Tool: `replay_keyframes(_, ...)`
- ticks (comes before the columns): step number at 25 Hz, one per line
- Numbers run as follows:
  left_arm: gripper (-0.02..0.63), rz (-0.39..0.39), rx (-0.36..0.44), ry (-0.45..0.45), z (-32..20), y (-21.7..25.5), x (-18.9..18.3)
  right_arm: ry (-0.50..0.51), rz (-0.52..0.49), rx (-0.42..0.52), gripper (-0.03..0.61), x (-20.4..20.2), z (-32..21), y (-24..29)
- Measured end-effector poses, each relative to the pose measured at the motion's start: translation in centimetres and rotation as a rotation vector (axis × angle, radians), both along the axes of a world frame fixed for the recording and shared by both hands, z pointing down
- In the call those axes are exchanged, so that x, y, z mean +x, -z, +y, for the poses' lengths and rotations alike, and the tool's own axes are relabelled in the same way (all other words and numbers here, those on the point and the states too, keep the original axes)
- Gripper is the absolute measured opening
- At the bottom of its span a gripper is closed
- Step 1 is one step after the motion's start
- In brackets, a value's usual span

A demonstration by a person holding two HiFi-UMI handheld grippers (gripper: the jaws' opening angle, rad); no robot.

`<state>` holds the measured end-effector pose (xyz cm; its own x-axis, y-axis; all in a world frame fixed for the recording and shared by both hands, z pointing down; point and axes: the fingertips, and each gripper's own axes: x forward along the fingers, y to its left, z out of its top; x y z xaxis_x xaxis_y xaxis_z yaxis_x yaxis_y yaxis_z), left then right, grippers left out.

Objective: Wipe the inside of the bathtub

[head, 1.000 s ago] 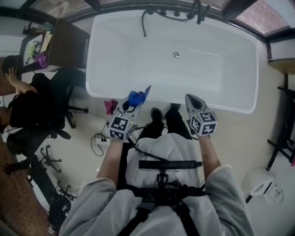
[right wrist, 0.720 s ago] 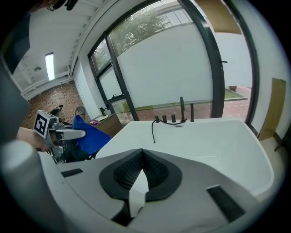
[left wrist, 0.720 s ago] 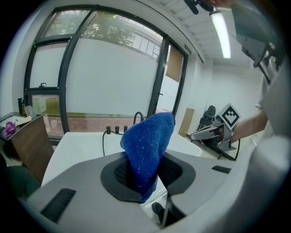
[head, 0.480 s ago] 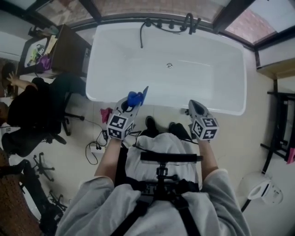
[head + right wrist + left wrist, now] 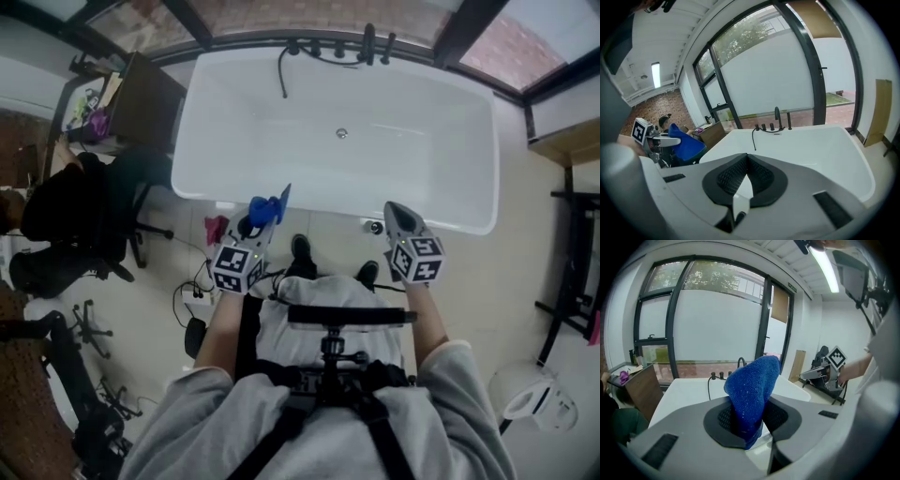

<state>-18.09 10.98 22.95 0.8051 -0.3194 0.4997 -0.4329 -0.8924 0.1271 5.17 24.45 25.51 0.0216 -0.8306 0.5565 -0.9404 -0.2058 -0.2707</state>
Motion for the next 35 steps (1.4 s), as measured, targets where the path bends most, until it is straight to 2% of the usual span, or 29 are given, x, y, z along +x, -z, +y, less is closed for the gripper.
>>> replay_keyframes(3, 0.086, -0.019, 0.003, 0.021, 2.4, -0.2, 0.8, 0.012, 0.017, 0.002, 0.009, 1.9, 1.8, -0.1)
replay_keyframes(6, 0.086, -0.005, 0.002, 0.042, 4.2, 0.2, 1.2, 0.011, 0.035, 0.003, 0.009, 2.9, 3.8, -0.1)
replay_keyframes(11, 0.086, 0.032, -0.007, 0.085, 5.1, 1.3, 1.5, -0.013, 0.052, 0.004, 0.009, 3.5, 6.7, 0.1)
replay_keyframes(16, 0.087, 0.035, -0.002, 0.085, 6.2, 1.6, 1.2, -0.042, 0.075, 0.000, 0.008, 4.0, 9.1, 0.2)
replay_keyframes(35, 0.087, 0.035, 0.013, 0.094, 8.8, 2.1, 1.4, -0.058, 0.081, 0.009, 0.008, 4.9, 11.9, 0.3)
